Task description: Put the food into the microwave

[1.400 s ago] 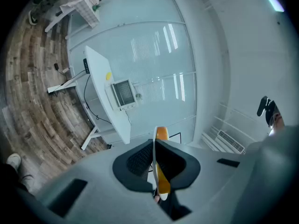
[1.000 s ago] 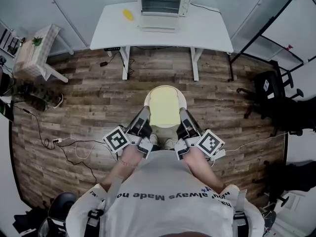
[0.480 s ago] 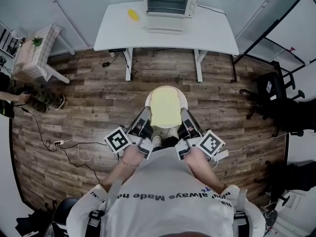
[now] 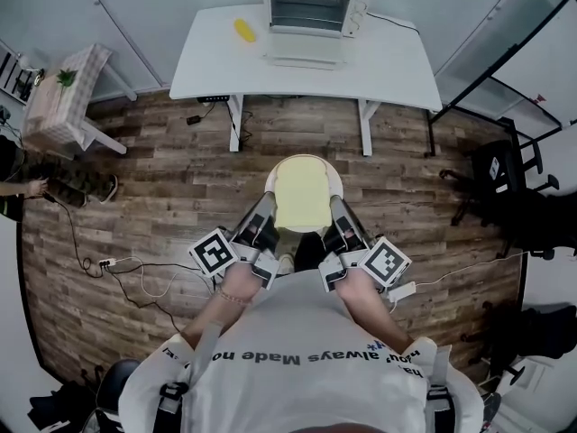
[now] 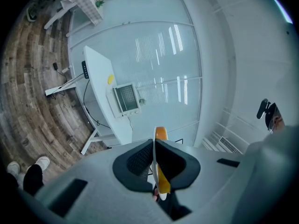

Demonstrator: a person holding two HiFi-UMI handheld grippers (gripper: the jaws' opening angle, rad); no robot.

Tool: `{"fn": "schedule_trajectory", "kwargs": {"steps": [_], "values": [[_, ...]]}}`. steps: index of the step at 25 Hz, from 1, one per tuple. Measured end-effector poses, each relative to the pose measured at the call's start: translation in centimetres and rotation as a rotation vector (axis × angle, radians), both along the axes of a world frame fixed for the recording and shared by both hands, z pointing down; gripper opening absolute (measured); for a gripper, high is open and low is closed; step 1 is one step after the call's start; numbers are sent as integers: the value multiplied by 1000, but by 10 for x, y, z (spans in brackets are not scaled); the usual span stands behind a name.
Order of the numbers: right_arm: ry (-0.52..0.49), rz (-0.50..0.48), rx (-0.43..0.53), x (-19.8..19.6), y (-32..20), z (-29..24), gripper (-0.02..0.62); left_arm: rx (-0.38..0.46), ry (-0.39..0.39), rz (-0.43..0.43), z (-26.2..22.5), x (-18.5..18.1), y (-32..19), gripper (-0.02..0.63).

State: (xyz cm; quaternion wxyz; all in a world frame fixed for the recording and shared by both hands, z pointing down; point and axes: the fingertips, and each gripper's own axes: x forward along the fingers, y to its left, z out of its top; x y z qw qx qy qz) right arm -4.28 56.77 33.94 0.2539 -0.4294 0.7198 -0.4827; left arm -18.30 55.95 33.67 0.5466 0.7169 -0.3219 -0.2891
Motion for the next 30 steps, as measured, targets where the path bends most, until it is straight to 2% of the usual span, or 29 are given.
{"fn": "schedule_trajectory", "kwargs": {"steps": [13, 21, 30], "values": [[-16, -1, 18, 83, -123, -8, 28, 3, 2, -1, -9, 83, -124, 18], [-32, -7, 21, 134, -181, -10, 28, 2, -1, -13, -12, 135, -178, 18], [-31, -13, 23, 163, -225, -7, 28, 0, -7, -29, -5, 164, -223, 18]]}}
